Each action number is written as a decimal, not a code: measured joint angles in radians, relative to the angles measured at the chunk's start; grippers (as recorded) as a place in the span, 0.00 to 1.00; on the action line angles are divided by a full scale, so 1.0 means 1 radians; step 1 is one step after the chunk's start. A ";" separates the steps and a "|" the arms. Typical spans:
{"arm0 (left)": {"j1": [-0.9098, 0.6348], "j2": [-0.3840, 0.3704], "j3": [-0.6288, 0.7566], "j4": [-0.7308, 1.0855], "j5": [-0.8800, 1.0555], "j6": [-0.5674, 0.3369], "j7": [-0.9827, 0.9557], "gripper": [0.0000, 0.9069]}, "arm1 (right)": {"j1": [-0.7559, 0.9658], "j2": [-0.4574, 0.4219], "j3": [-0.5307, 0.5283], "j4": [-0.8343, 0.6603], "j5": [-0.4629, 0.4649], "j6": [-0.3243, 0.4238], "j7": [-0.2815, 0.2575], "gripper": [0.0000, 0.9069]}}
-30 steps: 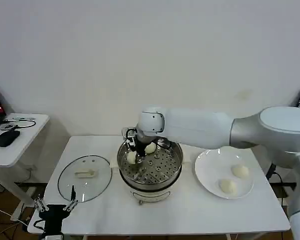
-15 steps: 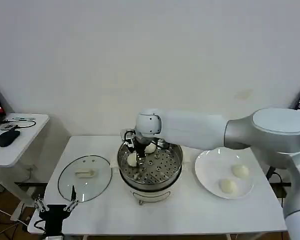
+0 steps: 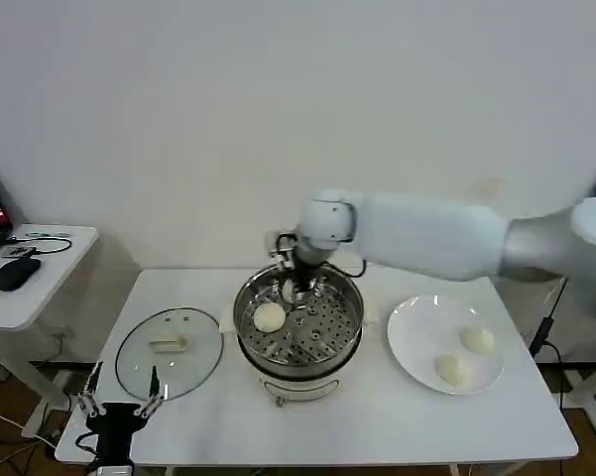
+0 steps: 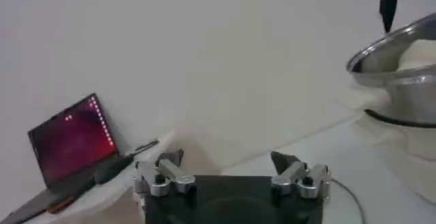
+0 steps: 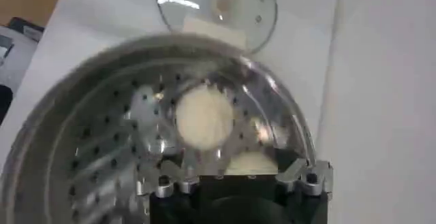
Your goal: Take steamed baozi put them in steamer then cover it.
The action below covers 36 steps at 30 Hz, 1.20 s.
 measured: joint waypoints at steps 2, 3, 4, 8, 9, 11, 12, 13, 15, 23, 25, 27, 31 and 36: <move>-0.003 0.004 0.005 -0.002 0.000 0.004 0.003 1.00 | 0.007 -0.066 0.000 0.032 -0.036 0.019 -0.014 1.00; -0.004 0.005 0.006 -0.003 0.000 0.006 0.003 1.00 | 0.010 -0.104 0.000 0.049 -0.057 0.030 -0.023 1.00; -0.004 0.005 0.008 -0.005 0.001 0.007 0.004 1.00 | 0.010 -0.140 0.000 0.065 -0.078 0.042 -0.032 1.00; 0.002 0.008 0.017 -0.013 0.007 0.009 0.006 1.00 | 0.008 -0.283 0.010 0.125 -0.168 0.096 -0.068 1.00; 0.003 0.008 0.020 -0.013 0.009 0.009 0.007 1.00 | 0.003 -0.320 0.015 0.142 -0.193 0.112 -0.079 1.00; 0.003 0.008 0.023 -0.011 0.014 0.009 0.007 1.00 | -0.009 -0.385 0.021 0.169 -0.238 0.138 -0.100 1.00; 0.003 0.008 0.026 -0.008 0.017 0.009 0.007 1.00 | -0.018 -0.420 0.027 0.184 -0.264 0.154 -0.110 1.00; 0.004 0.008 0.029 -0.006 0.019 0.009 0.007 1.00 | -0.028 -0.450 0.034 0.195 -0.287 0.166 -0.117 1.00; 0.007 0.009 0.032 -0.002 0.023 0.009 0.008 1.00 | -0.064 -0.513 0.055 0.213 -0.336 0.190 -0.131 1.00; 0.016 0.015 0.036 0.006 0.041 0.009 0.012 1.00 | -0.351 -0.678 0.269 0.237 -0.498 0.254 -0.159 1.00; 0.020 0.016 0.036 0.004 0.045 0.010 0.013 1.00 | -0.439 -0.698 0.339 0.236 -0.522 0.261 -0.162 1.00; 0.024 0.015 0.035 0.001 0.048 0.011 0.013 1.00 | -0.519 -0.710 0.404 0.231 -0.543 0.265 -0.164 1.00; 0.033 0.015 0.030 -0.002 0.052 0.012 0.012 1.00 | -0.641 -0.711 0.496 0.208 -0.576 0.276 -0.170 1.00; 0.044 0.010 0.027 -0.001 0.054 0.013 0.011 1.00 | -0.727 -0.692 0.562 0.160 -0.591 0.280 -0.181 1.00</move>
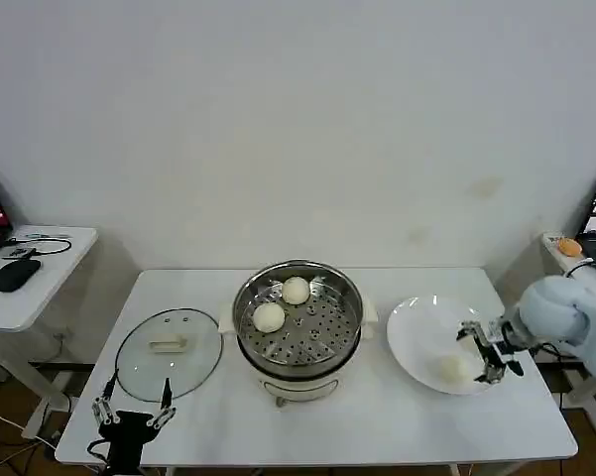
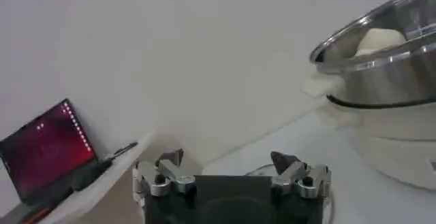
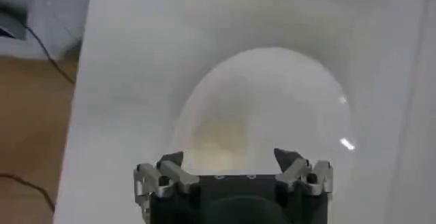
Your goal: Take steamed baozi put them in steamer then cover it.
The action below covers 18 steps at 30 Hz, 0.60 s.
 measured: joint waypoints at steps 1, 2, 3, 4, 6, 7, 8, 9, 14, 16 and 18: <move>0.001 -0.001 0.000 0.001 0.000 0.000 -0.001 1.00 | -0.012 0.004 0.008 -0.008 -0.002 0.000 -0.001 1.00; 0.002 -0.002 -0.001 0.004 0.001 -0.001 -0.001 1.00 | -0.021 0.009 0.015 -0.015 -0.005 0.000 -0.002 1.00; 0.002 -0.002 -0.001 0.006 0.001 -0.001 -0.001 1.00 | -0.030 0.014 0.020 -0.024 -0.007 -0.001 -0.002 1.00; 0.002 -0.003 -0.002 0.007 0.001 -0.001 -0.002 1.00 | -0.038 0.020 0.026 -0.034 -0.009 -0.002 -0.002 1.00; 0.001 -0.004 -0.003 0.008 0.001 -0.001 -0.002 1.00 | -0.049 0.033 0.033 -0.051 -0.013 -0.002 -0.003 1.00; 0.001 -0.004 -0.003 0.008 0.001 -0.001 -0.002 1.00 | -0.054 0.040 0.036 -0.061 -0.017 -0.002 -0.003 1.00; 0.001 -0.004 -0.004 0.008 0.001 -0.001 -0.002 1.00 | -0.058 0.046 0.038 -0.070 -0.019 -0.001 -0.003 1.00; 0.001 -0.004 -0.005 0.008 0.001 -0.001 -0.002 1.00 | -0.062 0.052 0.040 -0.080 -0.021 0.000 -0.003 1.00; 0.001 -0.005 -0.011 0.011 0.001 -0.002 -0.003 1.00 | -0.073 0.088 0.050 -0.131 -0.035 0.003 -0.001 1.00; 0.002 -0.005 -0.013 0.014 0.001 -0.003 -0.004 1.00 | -0.074 0.105 0.051 -0.152 -0.036 0.004 0.001 1.00; 0.000 -0.006 -0.014 0.018 0.000 -0.003 -0.004 1.00 | -0.074 0.118 0.050 -0.170 -0.037 0.005 0.002 1.00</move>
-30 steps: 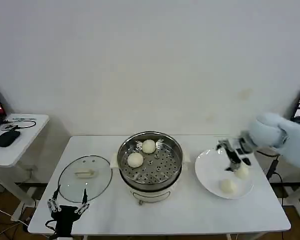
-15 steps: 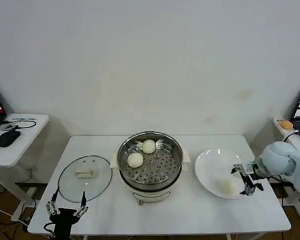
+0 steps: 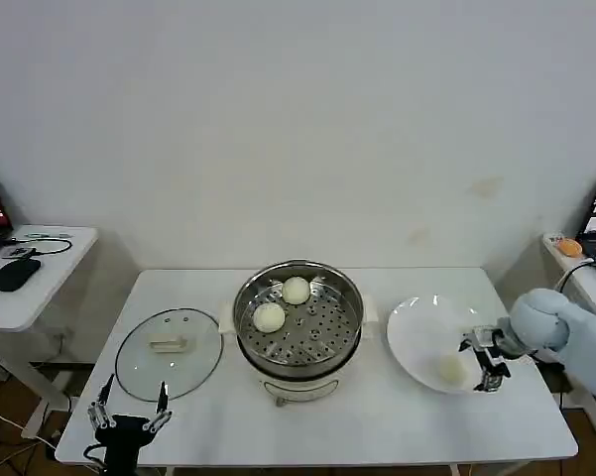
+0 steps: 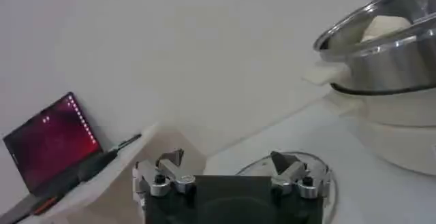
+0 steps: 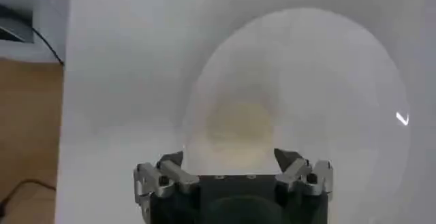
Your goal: Take steamed baozi put them in steamer then cover it.
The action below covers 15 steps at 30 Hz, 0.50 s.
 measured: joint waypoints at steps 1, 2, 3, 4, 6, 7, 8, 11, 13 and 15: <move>-0.001 0.000 -0.001 0.001 0.000 0.000 0.000 1.00 | 0.000 0.009 -0.001 -0.010 0.000 0.001 0.000 1.00; -0.003 0.000 -0.001 0.003 0.000 0.000 0.000 1.00 | 0.000 0.016 -0.002 -0.018 -0.001 0.003 -0.001 1.00; -0.005 0.000 -0.001 0.005 -0.001 0.000 0.000 1.00 | -0.001 0.022 -0.002 -0.025 -0.003 0.003 -0.001 1.00; -0.006 -0.001 -0.001 0.007 -0.001 0.000 -0.001 1.00 | -0.002 0.029 -0.003 -0.033 -0.004 0.003 -0.001 1.00; -0.010 -0.003 -0.001 0.012 -0.003 0.000 -0.004 1.00 | -0.003 0.042 -0.005 -0.045 -0.006 0.003 -0.001 1.00; -0.012 -0.005 -0.001 0.014 -0.003 0.000 -0.005 1.00 | -0.003 0.050 -0.006 -0.052 -0.007 0.002 -0.001 1.00; -0.014 -0.005 -0.001 0.015 -0.003 0.000 -0.005 1.00 | -0.003 0.056 -0.008 -0.058 -0.007 0.001 -0.001 0.94; -0.016 -0.005 -0.001 0.020 -0.003 0.000 -0.005 1.00 | 0.000 0.076 -0.013 -0.073 -0.013 -0.004 -0.003 0.89; -0.017 -0.005 -0.002 0.023 -0.004 0.000 -0.005 1.00 | 0.003 0.086 -0.017 -0.082 -0.014 -0.007 -0.004 0.84; -0.018 -0.005 -0.004 0.025 -0.006 -0.001 -0.006 1.00 | 0.006 0.094 -0.019 -0.091 -0.016 -0.010 -0.005 0.70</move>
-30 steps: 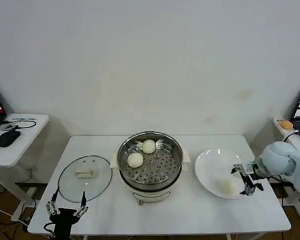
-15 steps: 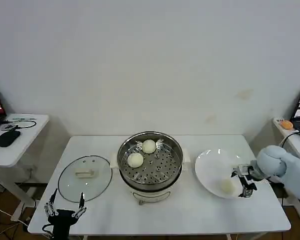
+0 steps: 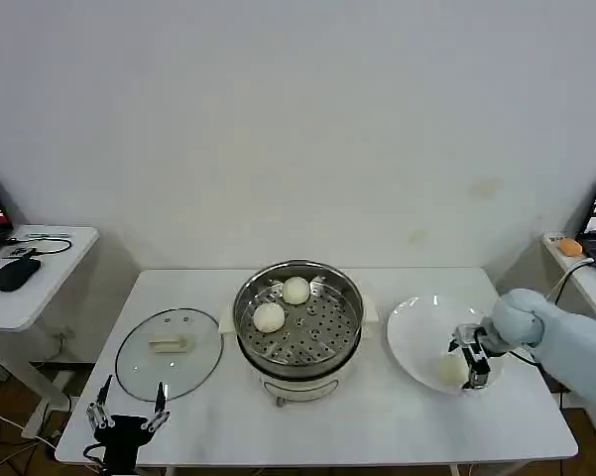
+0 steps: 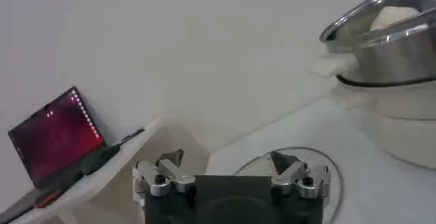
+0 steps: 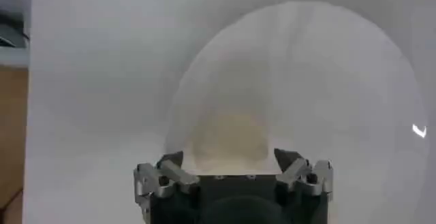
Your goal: Take steamed baozi put them in steamer then cover it.
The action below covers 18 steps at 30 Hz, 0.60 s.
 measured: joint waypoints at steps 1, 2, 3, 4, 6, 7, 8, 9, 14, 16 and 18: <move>-0.001 0.000 0.000 0.001 0.000 0.000 0.000 1.00 | 0.002 0.004 -0.001 -0.004 0.000 -0.002 -0.001 0.56; -0.001 -0.001 0.000 0.002 0.000 0.000 -0.001 1.00 | 0.003 0.008 -0.001 -0.006 0.001 -0.005 -0.002 0.52; -0.001 -0.001 0.000 0.002 0.000 0.000 -0.001 1.00 | 0.004 0.010 -0.001 -0.007 0.001 -0.006 -0.002 0.52; -0.002 -0.002 0.001 0.002 0.000 0.000 -0.001 1.00 | 0.005 0.011 -0.003 -0.008 0.002 -0.008 -0.002 0.52; -0.002 -0.004 0.002 0.002 0.000 -0.001 -0.002 1.00 | 0.009 0.011 -0.006 -0.008 0.005 -0.010 -0.002 0.53; -0.002 -0.004 0.002 0.002 0.000 -0.001 -0.002 1.00 | 0.011 0.011 -0.008 -0.007 0.006 -0.012 -0.002 0.53; -0.002 -0.004 0.002 0.001 0.000 -0.001 -0.002 1.00 | 0.012 0.011 -0.009 -0.006 0.008 -0.014 -0.003 0.53; -0.002 -0.004 0.002 0.001 0.000 -0.001 -0.002 1.00 | 0.014 0.010 -0.010 -0.006 0.009 -0.015 -0.003 0.53; 0.004 0.000 -0.001 -0.002 -0.001 -0.002 -0.004 1.00 | 0.036 -0.004 -0.026 0.009 0.022 -0.021 -0.003 0.54; 0.006 0.000 -0.001 -0.004 -0.001 -0.002 -0.005 1.00 | 0.056 -0.012 -0.037 0.018 0.031 -0.024 -0.005 0.54; 0.006 0.000 -0.001 -0.007 -0.001 -0.003 -0.006 1.00 | 0.086 -0.023 -0.052 0.029 0.044 -0.028 -0.007 0.56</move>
